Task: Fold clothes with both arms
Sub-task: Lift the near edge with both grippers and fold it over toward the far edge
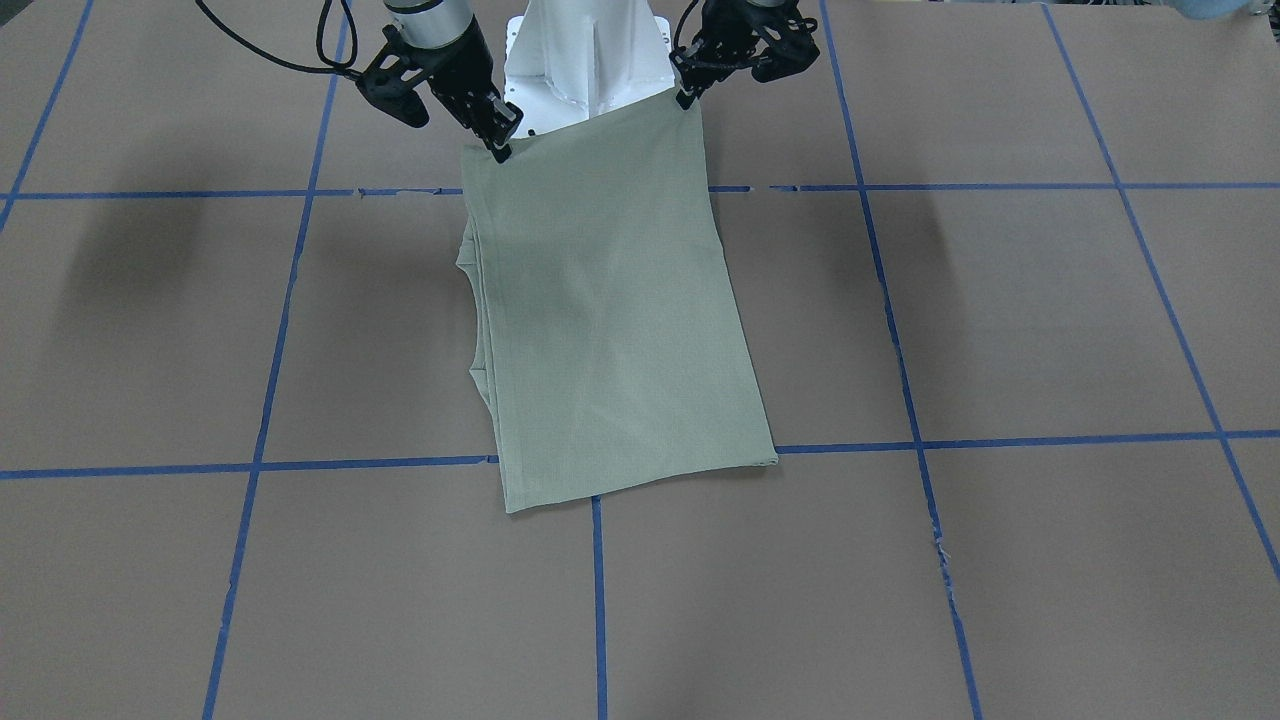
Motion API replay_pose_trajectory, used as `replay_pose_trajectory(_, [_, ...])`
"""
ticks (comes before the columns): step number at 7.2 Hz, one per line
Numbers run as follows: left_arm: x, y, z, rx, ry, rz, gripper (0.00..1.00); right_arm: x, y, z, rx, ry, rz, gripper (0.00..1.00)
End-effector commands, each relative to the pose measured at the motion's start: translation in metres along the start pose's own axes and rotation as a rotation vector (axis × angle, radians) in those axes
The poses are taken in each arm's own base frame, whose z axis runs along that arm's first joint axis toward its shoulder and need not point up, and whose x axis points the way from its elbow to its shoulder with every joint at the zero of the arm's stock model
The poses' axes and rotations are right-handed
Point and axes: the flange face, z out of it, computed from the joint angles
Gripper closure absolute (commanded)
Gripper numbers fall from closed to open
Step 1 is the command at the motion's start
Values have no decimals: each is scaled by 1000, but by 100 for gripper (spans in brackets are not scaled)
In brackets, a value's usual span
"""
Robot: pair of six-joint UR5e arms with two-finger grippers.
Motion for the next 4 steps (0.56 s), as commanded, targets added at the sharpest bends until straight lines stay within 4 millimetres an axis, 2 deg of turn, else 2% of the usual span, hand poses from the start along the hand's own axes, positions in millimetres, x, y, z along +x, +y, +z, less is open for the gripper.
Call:
replay_pose_trajectory(1, [25, -59, -14, 103, 46, -13, 100, -50, -29, -10, 58, -68, -33, 100])
replay_pose_trajectory(2, [39, -79, -25, 142, 77, -9, 100, -65, -49, -22, 89, -98, -25, 100])
replay_pose_trajectory(4, [82, -114, -28, 196, 115, -46, 100, -104, -74, -20, 137, -117, -5, 100])
